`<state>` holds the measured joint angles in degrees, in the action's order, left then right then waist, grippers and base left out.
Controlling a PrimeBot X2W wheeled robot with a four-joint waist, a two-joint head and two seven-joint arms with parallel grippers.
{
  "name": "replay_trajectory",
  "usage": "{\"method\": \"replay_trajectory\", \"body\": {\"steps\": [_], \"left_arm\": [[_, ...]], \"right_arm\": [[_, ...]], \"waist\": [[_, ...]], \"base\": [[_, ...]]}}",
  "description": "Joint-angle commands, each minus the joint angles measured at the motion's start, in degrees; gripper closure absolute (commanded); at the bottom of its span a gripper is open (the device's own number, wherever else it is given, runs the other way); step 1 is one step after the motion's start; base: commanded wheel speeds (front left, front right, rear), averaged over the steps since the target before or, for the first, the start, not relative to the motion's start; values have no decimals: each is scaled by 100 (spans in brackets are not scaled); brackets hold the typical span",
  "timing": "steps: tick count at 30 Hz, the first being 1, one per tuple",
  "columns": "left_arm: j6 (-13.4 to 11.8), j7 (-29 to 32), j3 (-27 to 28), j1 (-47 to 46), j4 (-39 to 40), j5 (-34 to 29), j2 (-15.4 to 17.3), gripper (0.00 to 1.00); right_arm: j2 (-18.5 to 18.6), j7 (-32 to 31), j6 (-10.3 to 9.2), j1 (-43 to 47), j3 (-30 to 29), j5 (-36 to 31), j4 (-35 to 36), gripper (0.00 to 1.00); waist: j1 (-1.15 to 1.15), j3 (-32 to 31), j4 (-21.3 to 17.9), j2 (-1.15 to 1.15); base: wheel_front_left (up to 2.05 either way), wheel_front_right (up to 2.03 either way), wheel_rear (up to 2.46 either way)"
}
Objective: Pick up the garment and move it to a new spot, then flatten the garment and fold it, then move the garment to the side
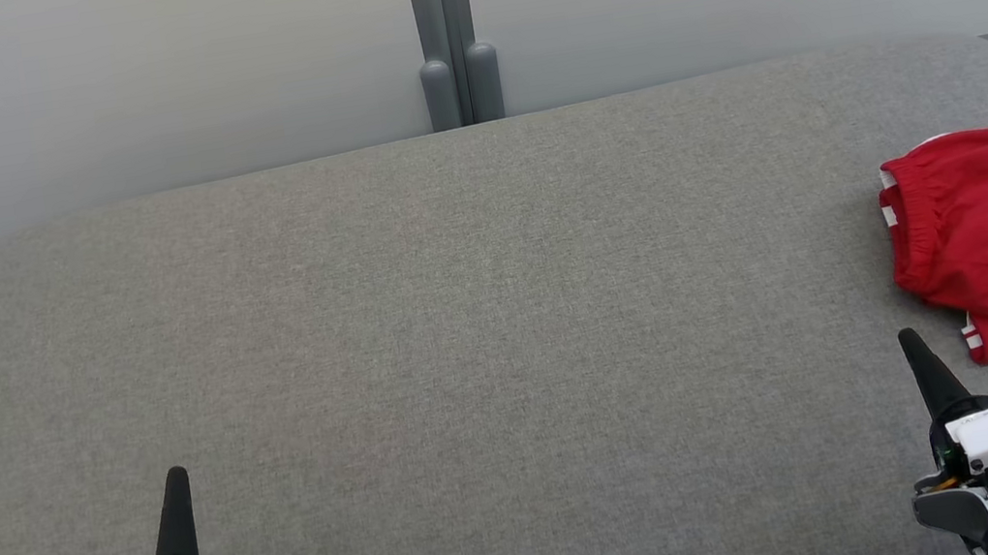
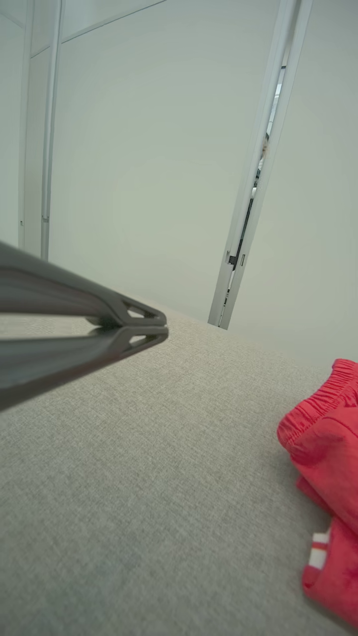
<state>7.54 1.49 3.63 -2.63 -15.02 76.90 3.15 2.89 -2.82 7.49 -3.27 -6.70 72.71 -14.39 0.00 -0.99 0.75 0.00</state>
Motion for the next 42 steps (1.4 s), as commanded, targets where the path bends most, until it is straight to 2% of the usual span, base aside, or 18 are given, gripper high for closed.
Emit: {"method": "replay_trajectory", "body": {"steps": [1, 33, 42], "left_arm": [[-7, 38, 38, -135, 53, 159, 8, 100], [-10, 390, 202, -370, 105, 1402, -22, 100], [-10, 446, 230, -398, 109, 1563, -26, 100]], "right_arm": [[14, -38, 2, -111, -21, 143, 54, 100], [2, -424, 1, -318, -73, 1750, 35, 100], [0, -475, 1, -335, -79, 1973, 32, 100]], "waist": [[0, 4, -2, 0], [0, 99, -64, 0], [0, 116, -75, 0]], "base": [[0, 0, 0], [0, 0, 0], [0, 0, 0]]}}
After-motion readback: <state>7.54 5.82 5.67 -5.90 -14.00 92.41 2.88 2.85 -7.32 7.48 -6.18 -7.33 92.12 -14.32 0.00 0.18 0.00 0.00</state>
